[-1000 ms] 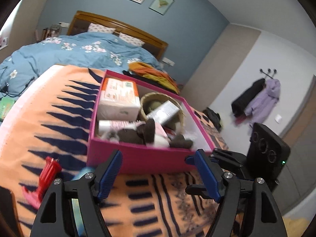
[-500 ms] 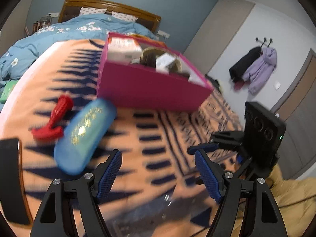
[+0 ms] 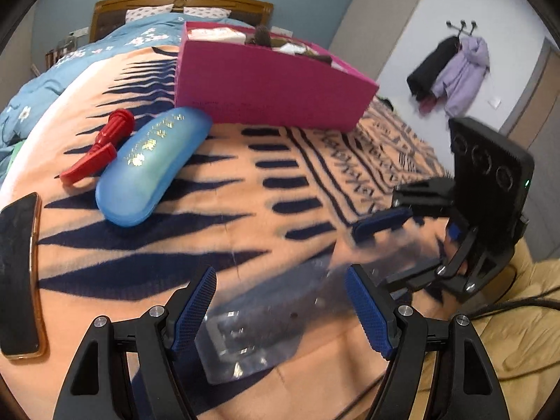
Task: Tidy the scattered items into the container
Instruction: 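Withdraw the left tool from the box toward the clear plastic bag, then close the right tool on the clear plastic bag with dark strap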
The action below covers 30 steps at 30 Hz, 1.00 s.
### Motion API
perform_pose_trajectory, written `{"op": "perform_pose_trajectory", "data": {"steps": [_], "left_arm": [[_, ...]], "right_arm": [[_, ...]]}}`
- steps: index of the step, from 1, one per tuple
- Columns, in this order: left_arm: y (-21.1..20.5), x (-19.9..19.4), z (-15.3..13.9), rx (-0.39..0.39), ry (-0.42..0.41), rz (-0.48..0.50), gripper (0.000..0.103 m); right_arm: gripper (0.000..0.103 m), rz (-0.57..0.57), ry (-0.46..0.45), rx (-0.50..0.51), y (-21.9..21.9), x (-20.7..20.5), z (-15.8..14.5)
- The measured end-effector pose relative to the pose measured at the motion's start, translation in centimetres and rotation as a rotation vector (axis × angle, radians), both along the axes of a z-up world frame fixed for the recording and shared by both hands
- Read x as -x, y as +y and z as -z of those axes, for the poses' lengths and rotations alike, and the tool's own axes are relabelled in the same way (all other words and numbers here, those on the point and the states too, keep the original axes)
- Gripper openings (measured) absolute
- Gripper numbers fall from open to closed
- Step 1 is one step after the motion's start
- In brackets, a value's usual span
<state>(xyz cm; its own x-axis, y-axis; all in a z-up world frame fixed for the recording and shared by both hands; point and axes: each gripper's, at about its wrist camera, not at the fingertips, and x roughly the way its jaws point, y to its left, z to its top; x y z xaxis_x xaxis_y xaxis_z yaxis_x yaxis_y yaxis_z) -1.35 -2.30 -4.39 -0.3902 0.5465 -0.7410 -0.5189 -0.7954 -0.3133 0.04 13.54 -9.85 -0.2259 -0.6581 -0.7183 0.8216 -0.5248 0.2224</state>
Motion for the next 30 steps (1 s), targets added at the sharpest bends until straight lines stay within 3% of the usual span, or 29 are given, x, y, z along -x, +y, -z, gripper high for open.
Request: {"op": "perform_pose_trajectory", "data": {"steps": [10,15,30], "left_arm": [[0.3,-1.6,0.6,0.080,0.039,0.069,0.078],[-0.1,-1.9,0.6,0.090,0.053,0.072,0.078],[1.5,-3.2,0.9,0.149,0.095,0.175,0.079]], "right_arm": [[0.057,0.003,0.002,-0.031,-0.3,-0.6,0.9],[0.062,0.008,0.013,-0.047,0.0,-1.1,0.8],[0.063,-0.005,0.093,-0.122,-1.0,-2.2,1.3]]}}
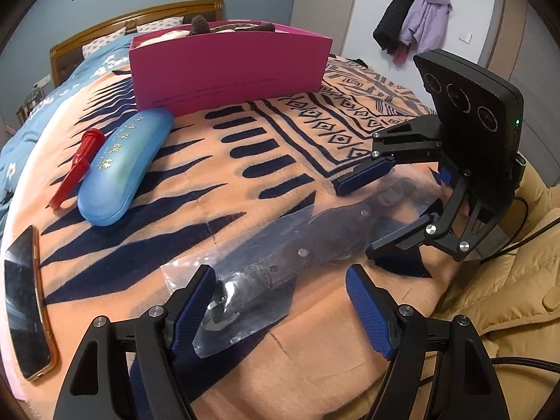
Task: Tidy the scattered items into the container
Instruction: 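Close the right tool on the clear plastic bag with dark strap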
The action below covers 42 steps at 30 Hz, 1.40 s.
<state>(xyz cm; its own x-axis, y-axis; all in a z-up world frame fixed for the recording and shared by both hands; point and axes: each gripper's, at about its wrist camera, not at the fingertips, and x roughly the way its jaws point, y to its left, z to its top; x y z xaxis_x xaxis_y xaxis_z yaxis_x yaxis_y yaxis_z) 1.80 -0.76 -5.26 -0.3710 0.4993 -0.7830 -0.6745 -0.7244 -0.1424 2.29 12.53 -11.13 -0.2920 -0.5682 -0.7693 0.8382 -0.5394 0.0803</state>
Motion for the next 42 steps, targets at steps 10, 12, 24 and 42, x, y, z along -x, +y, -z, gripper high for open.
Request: {"op": "perform_pose_trajectory", "data": {"steps": [10,12,24,42], "left_arm": [[-0.2,0.1,0.1,-0.017,-0.002,-0.001,0.079],[-0.2,0.1,0.1,-0.017,-0.001,-0.003,0.079],[-0.6,-0.1,0.0,-0.009,0.009,-0.014,0.079],[0.0,0.7,0.6,0.074,0.060,0.038,0.074]], "right_arm": [[0.065,0.002,0.030,-0.044,-0.6,-0.3,0.3],[0.065,0.002,0.034,-0.052,-0.7,-0.4,0.3],[0.053,0.049,-0.044,0.013,0.1,0.8,-0.1],[0.041,0.108,-0.223,0.167,2.3,3.5,-0.3]]}}
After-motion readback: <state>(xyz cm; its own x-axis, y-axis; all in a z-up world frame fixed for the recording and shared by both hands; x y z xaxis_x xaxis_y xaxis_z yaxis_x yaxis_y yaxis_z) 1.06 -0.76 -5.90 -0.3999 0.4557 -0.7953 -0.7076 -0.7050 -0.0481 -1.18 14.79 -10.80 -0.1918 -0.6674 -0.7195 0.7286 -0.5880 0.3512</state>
